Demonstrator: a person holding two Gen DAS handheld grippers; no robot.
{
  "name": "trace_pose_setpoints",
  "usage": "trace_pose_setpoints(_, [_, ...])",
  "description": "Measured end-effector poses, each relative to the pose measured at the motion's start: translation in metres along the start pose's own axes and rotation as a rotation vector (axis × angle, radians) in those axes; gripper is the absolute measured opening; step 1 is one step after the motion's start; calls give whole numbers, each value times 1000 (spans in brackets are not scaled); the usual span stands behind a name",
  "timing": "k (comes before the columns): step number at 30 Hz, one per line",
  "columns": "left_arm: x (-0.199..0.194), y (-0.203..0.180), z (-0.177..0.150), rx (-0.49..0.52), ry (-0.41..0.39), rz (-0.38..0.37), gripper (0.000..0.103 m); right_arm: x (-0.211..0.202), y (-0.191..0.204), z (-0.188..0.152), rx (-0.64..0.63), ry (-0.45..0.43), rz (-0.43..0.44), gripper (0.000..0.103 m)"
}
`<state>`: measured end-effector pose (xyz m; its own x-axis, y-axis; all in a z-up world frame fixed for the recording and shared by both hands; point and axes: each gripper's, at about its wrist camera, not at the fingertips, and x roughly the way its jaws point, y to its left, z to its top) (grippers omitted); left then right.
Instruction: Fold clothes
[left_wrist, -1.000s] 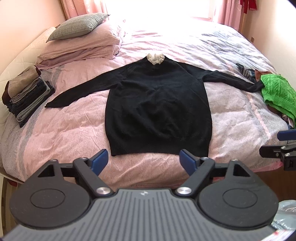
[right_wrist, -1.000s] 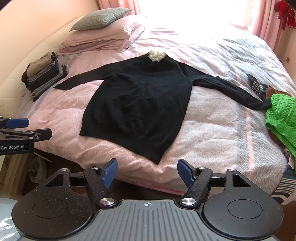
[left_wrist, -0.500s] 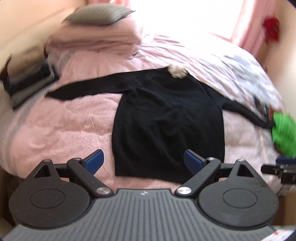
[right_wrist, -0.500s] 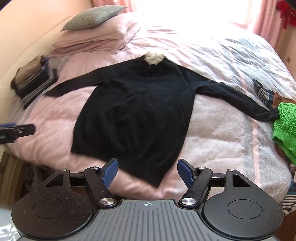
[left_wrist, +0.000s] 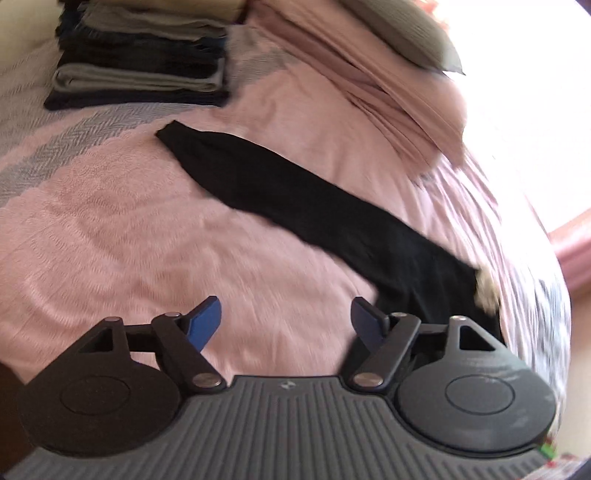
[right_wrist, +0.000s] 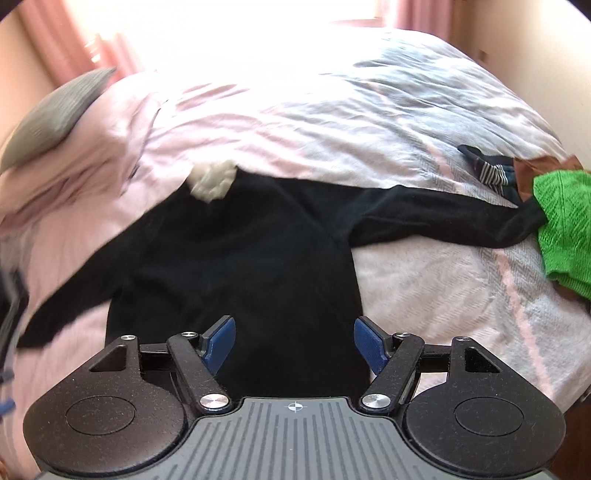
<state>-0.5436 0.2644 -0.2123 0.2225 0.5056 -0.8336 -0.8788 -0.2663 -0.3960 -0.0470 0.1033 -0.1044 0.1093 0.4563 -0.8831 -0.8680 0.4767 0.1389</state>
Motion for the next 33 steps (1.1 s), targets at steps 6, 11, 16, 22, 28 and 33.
trace_pose_setpoints(6, [87, 51, 53, -137, -74, 35, 58, 42, 26, 0, -59, 82, -98, 68])
trace_pose_setpoints(11, [144, 84, 82, -281, -86, 37, 57, 70, 38, -6, -88, 142, -137, 68])
trace_pose_setpoints(16, [174, 96, 99, -330, -82, 61, 36, 90, 42, -8, -125, 182, -143, 68])
trace_pose_setpoints(22, [140, 46, 100, -160, -178, 82, 1, 98, 30, -6, -103, 190, -117, 68])
trace_pose_setpoints(28, [64, -118, 66, 249, -317, -170, 1, 98, 7, 5, -39, 177, -78, 68])
trace_pose_setpoints(33, [18, -266, -33, 612, -280, -540, 4, 91, -23, 15, -14, 150, -52, 68])
